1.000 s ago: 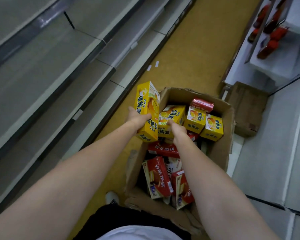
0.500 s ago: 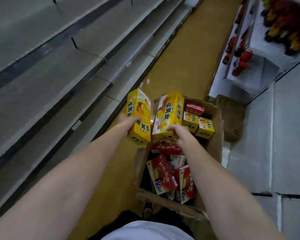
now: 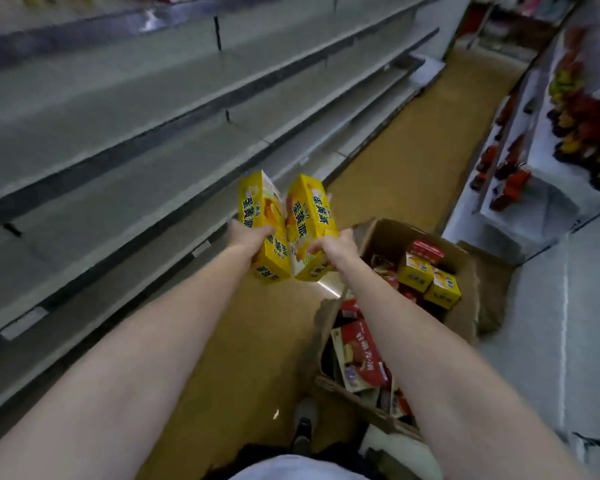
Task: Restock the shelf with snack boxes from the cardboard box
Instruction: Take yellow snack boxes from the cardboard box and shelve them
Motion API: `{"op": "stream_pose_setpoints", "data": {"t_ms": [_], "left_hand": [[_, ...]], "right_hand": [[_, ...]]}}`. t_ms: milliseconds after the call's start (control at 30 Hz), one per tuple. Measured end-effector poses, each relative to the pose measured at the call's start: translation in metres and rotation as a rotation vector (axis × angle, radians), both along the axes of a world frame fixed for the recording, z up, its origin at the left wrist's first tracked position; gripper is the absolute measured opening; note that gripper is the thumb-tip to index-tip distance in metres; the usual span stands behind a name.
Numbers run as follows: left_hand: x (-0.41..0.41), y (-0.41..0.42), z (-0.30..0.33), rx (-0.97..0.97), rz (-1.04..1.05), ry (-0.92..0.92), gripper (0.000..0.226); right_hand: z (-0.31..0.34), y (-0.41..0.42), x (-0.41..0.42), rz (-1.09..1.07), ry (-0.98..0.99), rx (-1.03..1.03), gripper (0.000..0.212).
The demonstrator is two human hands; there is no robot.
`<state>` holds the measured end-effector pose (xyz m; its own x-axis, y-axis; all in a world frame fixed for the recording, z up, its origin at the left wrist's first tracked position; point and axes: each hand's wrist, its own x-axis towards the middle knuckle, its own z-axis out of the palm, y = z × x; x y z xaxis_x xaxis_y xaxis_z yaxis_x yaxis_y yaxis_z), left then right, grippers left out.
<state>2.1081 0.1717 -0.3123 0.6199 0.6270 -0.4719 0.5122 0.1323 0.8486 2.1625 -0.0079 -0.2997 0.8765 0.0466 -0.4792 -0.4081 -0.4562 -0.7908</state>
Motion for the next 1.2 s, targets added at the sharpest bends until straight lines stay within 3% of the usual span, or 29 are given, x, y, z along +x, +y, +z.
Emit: {"op": "stream_pose_setpoints", "data": {"t_ms": [67, 200, 367, 467, 600, 733, 867, 967, 1100, 1200], "left_hand": [[-0.020, 0.022, 0.006, 0.033, 0.067, -0.022, 0.052], [-0.063, 0.066, 0.028, 0.048, 0.178, -0.075, 0.059], [-0.126, 0.129, 0.055, 0.227, 0.299, -0.035, 0.064], [-0.160, 0.161, 0.072, 0.302, 0.340, -0.098, 0.060], [-0.207, 0.189, 0.107, 0.487, 0.393, -0.124, 0.063], [-0.246, 0.201, 0.139, 0.599, 0.459, -0.077, 0.055], [-0.276, 0.204, 0.167, 0.701, 0.539, -0.100, 0.049], [-0.294, 0.203, 0.187, 0.713, 0.622, -0.064, 0.055], [-0.316, 0.203, 0.207, 0.720, 0.717, -0.046, 0.055], [-0.330, 0.202, 0.216, 0.768, 0.771, -0.027, 0.058]], "right_hand": [[0.006, 0.030, -0.012, 0.060, -0.030, 0.014, 0.068], [0.019, 0.087, -0.034, 0.201, -0.120, 0.002, 0.067], [0.045, 0.158, -0.068, 0.399, -0.204, 0.043, 0.081], [0.066, 0.195, -0.096, 0.492, -0.243, 0.049, 0.072], [0.099, 0.237, -0.133, 0.575, -0.310, 0.116, 0.097], [0.127, 0.266, -0.166, 0.649, -0.369, 0.165, 0.102], [0.149, 0.287, -0.190, 0.698, -0.461, 0.168, 0.093], [0.168, 0.295, -0.201, 0.763, -0.508, 0.183, 0.101], [0.191, 0.306, -0.216, 0.853, -0.516, 0.189, 0.081], [0.201, 0.313, -0.228, 0.919, -0.511, 0.251, 0.080]]}}
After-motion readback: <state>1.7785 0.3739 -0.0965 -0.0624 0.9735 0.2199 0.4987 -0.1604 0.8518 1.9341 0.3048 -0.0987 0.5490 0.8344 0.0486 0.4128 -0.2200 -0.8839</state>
